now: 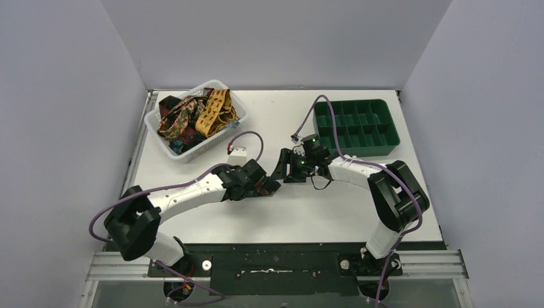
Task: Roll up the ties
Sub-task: Roll the tie at the center of the board.
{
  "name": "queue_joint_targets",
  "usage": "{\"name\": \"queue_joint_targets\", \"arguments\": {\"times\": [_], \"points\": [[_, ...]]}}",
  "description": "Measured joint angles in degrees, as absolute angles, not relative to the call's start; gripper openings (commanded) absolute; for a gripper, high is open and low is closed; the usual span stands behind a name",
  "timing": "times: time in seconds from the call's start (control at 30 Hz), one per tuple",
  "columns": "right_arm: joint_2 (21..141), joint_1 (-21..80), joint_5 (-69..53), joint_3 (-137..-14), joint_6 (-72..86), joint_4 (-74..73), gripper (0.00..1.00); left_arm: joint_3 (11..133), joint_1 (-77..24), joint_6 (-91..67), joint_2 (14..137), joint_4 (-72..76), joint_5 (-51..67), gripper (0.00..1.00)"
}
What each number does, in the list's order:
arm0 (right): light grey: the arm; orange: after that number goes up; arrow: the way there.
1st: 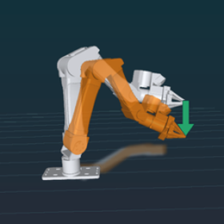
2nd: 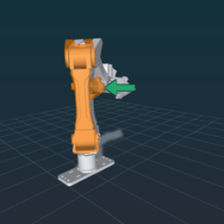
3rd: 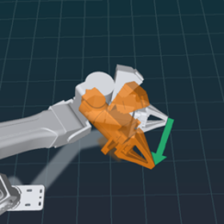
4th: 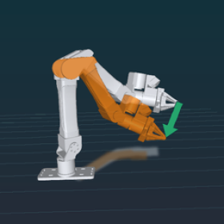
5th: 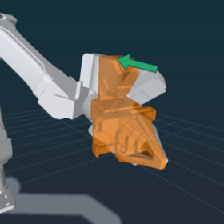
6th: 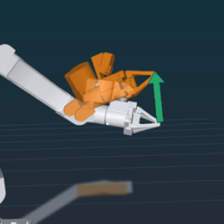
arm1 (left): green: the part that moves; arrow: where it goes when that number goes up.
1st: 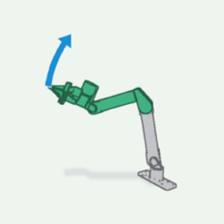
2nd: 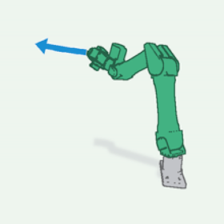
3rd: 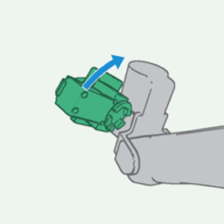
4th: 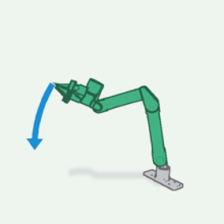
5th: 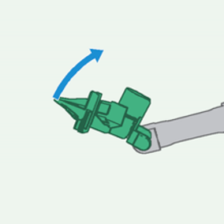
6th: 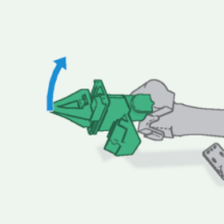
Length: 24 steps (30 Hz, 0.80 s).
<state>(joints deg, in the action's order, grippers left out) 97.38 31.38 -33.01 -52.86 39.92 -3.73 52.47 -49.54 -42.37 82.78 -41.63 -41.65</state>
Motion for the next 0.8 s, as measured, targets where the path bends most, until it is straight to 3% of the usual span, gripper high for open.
{"name": "queue_joint_targets", "arguments": {"times": [0.27, 0.8], "points": [[97.36, 30.09, -33.06, -51.79, 39.75, -3.68, 0.65, 58.67, -53.25, -45.52, 91.05, -44.07, -44.60, 0.41], [94.48, 26.24, -33.71, -46.83, 40.29, -3.11, 0.67, 71.83, -54.68, -45.56, 104.09, -45.28, -40.40, 0.68]]}}
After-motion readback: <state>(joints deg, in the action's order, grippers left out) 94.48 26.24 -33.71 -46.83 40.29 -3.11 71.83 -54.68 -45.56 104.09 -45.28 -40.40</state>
